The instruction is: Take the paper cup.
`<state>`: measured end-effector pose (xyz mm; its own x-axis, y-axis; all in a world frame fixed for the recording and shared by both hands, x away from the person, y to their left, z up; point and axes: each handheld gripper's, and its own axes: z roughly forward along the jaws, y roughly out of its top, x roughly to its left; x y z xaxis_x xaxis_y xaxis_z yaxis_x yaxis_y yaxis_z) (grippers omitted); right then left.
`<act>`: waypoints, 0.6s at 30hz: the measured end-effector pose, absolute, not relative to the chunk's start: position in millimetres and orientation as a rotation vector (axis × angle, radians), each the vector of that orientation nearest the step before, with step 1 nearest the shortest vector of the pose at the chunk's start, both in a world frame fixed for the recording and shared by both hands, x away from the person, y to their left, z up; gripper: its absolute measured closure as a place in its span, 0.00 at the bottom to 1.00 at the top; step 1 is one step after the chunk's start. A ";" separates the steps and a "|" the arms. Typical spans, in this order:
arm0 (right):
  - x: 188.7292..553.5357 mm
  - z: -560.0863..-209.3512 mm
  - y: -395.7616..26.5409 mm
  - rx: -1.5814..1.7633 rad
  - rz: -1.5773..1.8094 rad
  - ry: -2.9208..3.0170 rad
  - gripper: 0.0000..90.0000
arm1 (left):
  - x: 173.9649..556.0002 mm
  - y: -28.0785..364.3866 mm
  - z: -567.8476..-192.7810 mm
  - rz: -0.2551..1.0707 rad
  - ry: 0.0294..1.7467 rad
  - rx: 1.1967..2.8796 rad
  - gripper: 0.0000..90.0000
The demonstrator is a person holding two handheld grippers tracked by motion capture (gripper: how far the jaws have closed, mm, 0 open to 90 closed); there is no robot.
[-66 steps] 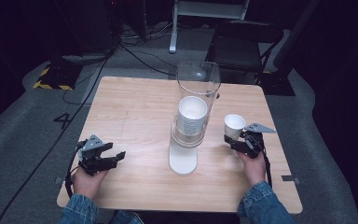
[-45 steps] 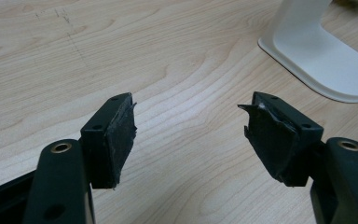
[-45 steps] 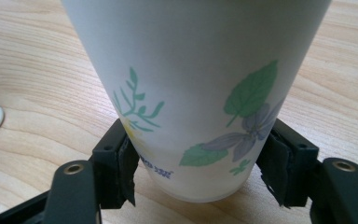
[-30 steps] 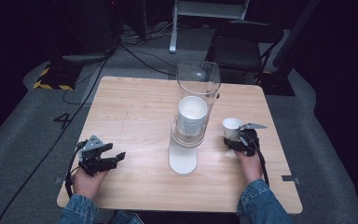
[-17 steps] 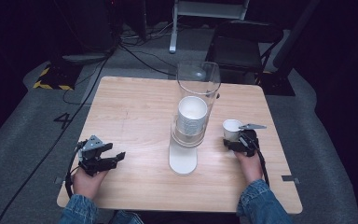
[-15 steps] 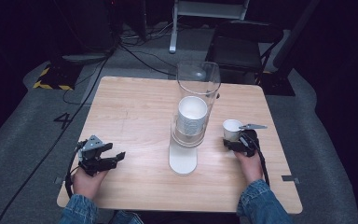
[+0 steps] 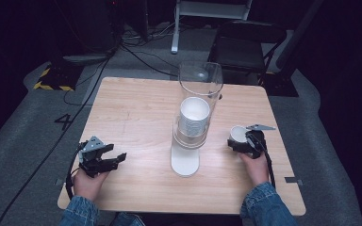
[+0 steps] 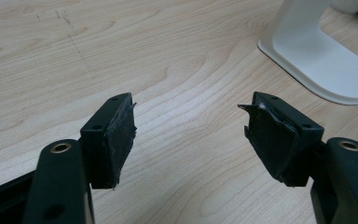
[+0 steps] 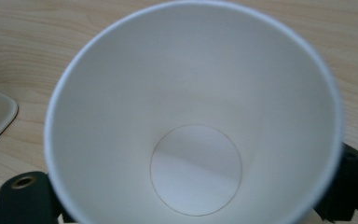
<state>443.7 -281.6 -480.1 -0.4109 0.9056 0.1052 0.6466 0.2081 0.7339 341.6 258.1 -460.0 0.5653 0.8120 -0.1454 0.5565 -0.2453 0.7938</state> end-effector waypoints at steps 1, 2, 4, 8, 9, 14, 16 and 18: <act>442.7 -478.2 -282.5 1.447 1.033 2.124 0.08 | 341.6 257.9 -460.0 0.373 1.103 1.935 0.36; 442.7 -478.2 -282.5 1.447 1.033 2.124 0.08 | 341.6 257.9 -460.0 0.373 1.103 1.935 0.36; 439.9 -474.5 -284.2 1.437 1.051 2.092 0.00 | 341.7 257.8 -459.9 0.373 1.103 1.936 0.36; 433.5 -466.2 -284.0 1.362 1.101 2.106 0.00 | 342.0 257.2 -459.9 0.375 1.106 1.932 0.36; 431.8 -464.4 -283.0 1.343 1.106 2.107 0.00 | 342.0 257.3 -459.8 0.376 1.107 1.931 0.36; 418.6 -449.7 -279.3 1.264 1.120 2.084 0.00 | 341.8 257.5 -458.7 0.371 1.102 1.929 0.36; 411.6 -441.9 -278.9 1.238 1.128 2.069 0.00 | 340.9 256.4 -457.8 0.371 1.096 1.930 0.36; 405.2 -434.4 -279.0 1.216 1.152 2.064 0.00 | 339.3 254.2 -456.8 0.372 1.089 1.930 0.36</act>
<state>405.2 -279.0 -434.4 -0.4906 0.8713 0.0126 0.4680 0.2513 0.8472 339.3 254.2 -456.8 0.5733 0.8060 -0.1472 0.5479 -0.2435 0.8003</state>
